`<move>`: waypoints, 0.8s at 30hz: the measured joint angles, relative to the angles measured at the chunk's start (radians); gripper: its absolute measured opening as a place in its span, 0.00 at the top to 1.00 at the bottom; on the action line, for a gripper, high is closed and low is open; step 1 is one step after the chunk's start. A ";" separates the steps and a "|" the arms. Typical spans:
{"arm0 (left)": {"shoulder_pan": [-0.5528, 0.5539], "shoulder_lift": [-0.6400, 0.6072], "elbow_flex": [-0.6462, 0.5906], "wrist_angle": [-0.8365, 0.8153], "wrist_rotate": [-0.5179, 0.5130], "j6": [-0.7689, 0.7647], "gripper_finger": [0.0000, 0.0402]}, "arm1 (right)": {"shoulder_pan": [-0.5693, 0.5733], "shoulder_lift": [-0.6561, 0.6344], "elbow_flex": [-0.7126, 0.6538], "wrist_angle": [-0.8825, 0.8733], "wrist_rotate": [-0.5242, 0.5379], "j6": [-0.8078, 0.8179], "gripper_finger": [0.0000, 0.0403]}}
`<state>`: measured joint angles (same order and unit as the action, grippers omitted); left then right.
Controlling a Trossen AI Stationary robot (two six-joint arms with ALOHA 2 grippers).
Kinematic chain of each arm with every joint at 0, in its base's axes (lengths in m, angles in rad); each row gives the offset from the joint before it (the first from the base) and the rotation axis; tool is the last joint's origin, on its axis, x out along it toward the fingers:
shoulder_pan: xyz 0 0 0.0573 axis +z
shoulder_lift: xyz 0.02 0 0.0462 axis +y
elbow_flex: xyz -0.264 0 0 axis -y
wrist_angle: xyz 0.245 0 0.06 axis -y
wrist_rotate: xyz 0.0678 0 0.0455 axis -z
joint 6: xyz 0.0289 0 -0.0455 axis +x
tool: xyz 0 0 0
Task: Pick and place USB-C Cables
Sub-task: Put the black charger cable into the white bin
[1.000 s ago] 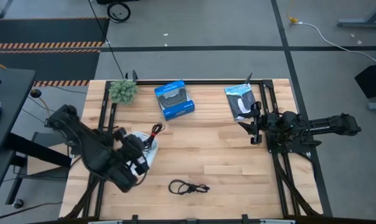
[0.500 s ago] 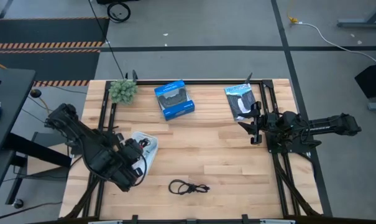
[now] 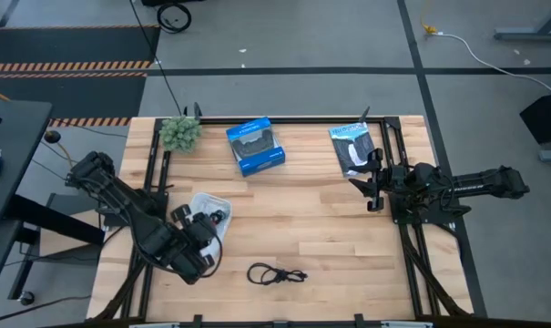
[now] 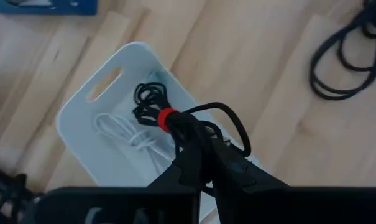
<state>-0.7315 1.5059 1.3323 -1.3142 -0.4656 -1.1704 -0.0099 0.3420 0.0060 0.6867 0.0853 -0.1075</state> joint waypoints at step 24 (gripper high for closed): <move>-0.047 0.000 0.000 0.021 0.082 -0.020 0.62 | 0.000 0.000 0.000 0.000 0.000 0.000 0.58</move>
<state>-0.7784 1.5059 1.3323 -1.2933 -0.3834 -1.1909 -0.0101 0.3420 0.0059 0.6865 0.0851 -0.1076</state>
